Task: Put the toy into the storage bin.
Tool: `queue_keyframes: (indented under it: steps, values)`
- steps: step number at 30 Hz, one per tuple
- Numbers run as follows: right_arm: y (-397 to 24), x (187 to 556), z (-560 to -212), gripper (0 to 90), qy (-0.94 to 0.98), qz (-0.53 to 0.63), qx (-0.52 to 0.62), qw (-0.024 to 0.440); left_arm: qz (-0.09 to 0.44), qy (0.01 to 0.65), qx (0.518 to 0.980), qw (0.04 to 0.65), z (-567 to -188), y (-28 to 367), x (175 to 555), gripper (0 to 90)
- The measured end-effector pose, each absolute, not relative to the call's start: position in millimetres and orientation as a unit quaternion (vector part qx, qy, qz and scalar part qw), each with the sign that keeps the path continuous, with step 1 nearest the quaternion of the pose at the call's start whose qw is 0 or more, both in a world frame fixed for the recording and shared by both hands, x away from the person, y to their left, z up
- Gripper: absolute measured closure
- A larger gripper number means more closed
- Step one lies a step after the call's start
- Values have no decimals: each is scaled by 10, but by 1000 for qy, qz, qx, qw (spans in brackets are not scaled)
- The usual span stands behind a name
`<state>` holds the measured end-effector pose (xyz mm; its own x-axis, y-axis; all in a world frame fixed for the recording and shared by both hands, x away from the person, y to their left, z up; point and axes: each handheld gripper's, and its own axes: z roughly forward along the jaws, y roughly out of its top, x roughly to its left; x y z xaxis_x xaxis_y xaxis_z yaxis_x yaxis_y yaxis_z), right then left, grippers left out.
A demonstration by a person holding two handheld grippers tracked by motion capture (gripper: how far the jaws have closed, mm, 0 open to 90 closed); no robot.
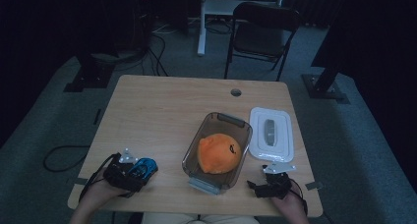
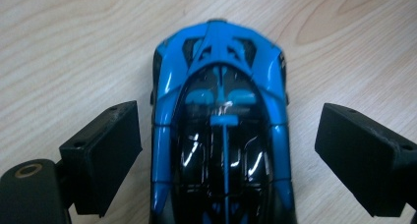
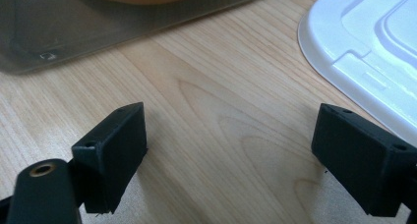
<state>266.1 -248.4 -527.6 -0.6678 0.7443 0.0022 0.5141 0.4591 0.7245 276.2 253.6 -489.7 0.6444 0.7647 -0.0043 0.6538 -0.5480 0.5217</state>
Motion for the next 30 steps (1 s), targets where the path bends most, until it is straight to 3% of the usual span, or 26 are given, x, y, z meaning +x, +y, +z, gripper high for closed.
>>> queue_keyframes:
  steps: [18, 20, 23, 30]
  values:
    - [-2481, 2667, -5276, 125, 838, 359, 378, 161, 112, 406, 879, 223, -5033, 2557, 2788, 113]
    - [-2481, 2667, -5276, 125, 838, 359, 378, 161, 111, 406, 879, 224, -5019, 2559, 2784, 144]
    - [-2481, 2667, -5276, 125, 838, 359, 379, 161, 106, 401, 881, 230, -4993, 2562, 2775, 259]
    - [-2474, 2674, -5275, 125, 836, 359, 383, 162, 108, 400, 881, 230, -4992, 2529, 2812, 263]
